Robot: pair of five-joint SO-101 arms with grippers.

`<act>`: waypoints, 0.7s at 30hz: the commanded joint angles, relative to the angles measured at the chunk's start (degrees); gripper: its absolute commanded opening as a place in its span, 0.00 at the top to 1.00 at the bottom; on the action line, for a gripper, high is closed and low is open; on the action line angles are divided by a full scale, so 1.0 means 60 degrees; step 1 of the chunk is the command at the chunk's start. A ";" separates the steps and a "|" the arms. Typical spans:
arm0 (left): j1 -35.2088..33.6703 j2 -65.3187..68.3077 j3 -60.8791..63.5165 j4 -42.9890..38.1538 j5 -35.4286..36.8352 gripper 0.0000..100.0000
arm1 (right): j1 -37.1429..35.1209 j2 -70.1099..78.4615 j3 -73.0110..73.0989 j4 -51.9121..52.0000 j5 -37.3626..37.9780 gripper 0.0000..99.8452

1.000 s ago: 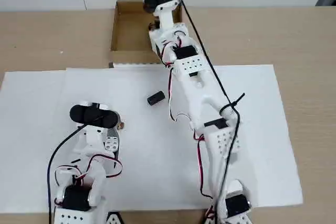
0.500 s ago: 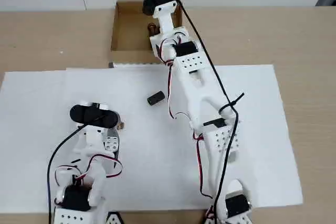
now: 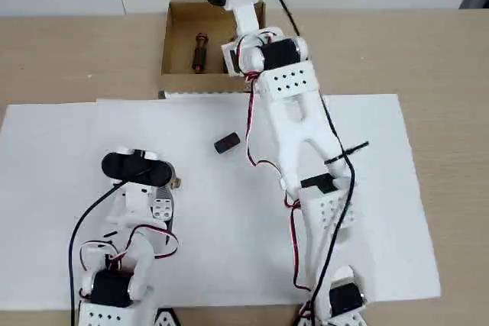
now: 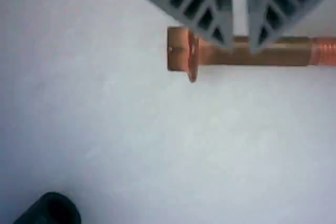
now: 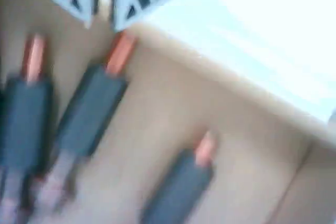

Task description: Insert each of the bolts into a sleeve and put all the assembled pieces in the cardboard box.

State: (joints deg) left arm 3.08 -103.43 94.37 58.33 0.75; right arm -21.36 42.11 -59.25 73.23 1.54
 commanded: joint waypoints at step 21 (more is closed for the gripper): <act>-0.0044 -0.0117 -0.0051 -0.0029 -0.0015 0.99 | -0.0886 -0.2278 -0.0293 0.3875 0.1143 0.99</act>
State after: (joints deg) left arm 3.08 -103.43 94.37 58.33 0.75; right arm -24.97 32.70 -60.57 95.74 4.35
